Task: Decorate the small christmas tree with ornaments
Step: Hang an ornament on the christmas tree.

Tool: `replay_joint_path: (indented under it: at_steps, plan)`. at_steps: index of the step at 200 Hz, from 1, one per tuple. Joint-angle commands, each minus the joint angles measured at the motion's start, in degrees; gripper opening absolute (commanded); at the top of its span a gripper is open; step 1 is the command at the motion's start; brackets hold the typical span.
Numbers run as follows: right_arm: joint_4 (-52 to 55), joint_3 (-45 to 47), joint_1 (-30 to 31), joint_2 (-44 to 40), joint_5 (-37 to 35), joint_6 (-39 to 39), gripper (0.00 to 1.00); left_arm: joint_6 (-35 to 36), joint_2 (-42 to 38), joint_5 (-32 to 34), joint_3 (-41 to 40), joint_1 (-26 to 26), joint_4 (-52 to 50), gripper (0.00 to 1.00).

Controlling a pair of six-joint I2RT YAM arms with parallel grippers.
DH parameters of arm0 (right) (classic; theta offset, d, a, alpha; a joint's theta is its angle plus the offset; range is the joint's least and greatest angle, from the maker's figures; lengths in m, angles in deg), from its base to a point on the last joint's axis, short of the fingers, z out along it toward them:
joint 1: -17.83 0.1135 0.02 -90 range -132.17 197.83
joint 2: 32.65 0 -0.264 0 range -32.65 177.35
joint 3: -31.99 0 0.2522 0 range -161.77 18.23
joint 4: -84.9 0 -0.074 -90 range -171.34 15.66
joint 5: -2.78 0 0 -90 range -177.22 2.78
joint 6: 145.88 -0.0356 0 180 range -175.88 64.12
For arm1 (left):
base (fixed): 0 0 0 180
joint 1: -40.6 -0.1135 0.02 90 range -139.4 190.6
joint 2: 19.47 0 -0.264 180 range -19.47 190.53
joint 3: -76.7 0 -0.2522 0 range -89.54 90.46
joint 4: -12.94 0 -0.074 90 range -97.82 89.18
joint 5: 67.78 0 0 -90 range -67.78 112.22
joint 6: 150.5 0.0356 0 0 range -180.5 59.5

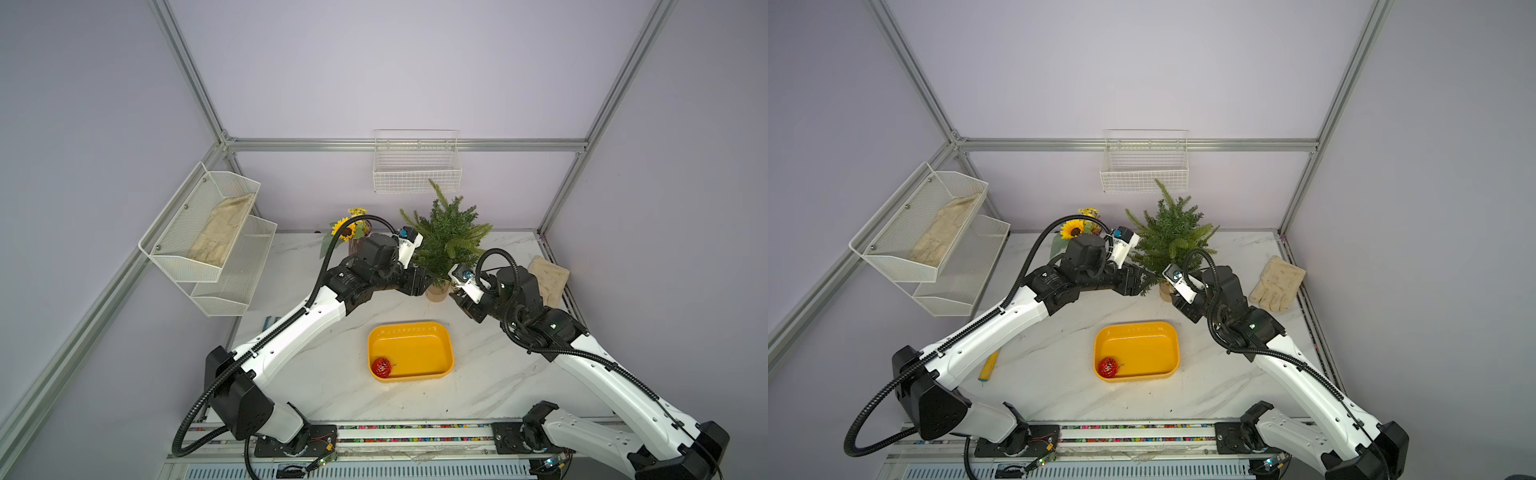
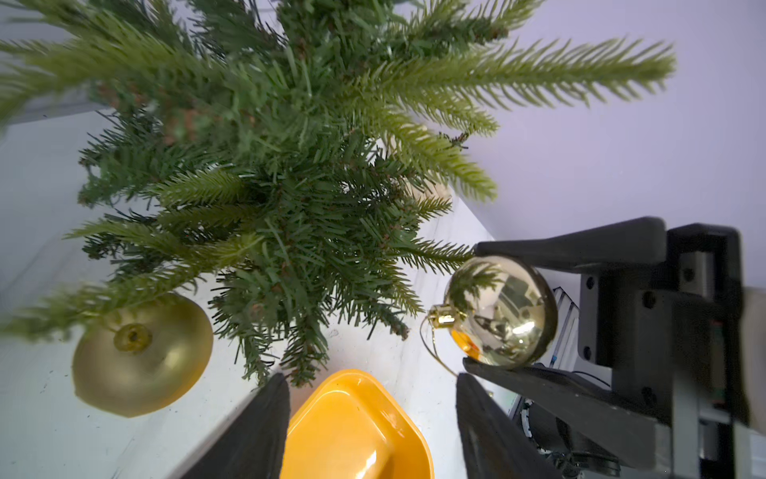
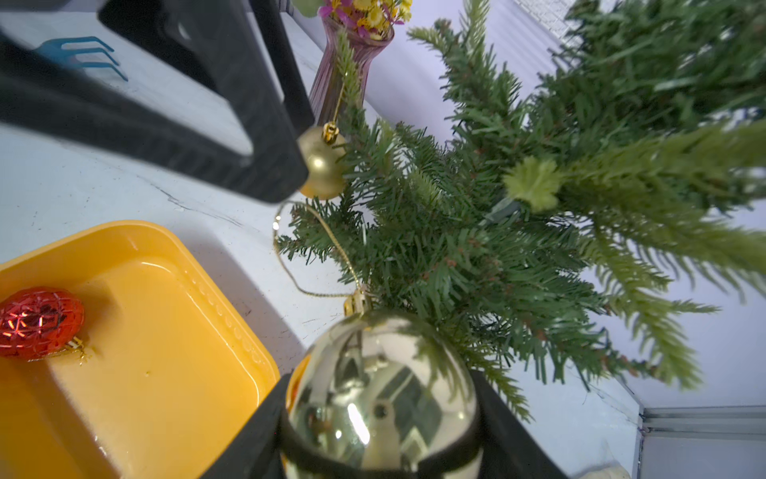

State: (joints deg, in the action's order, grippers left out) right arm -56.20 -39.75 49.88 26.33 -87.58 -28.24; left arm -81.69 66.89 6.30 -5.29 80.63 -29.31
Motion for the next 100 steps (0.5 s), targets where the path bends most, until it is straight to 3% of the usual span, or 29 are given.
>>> replay_joint_path:
  at_steps: [1,100]
  plan:
    - [-2.8,-1.8,0.4,-0.4,-1.3,0.9,0.09,2.1,1.0,1.4,7.8,1.5,-0.8,0.67]
    - [-2.7,-1.3,0.4,2.8,-3.8,2.8,0.08,3.9,3.4,8.5,12.9,2.8,-2.5,0.71]
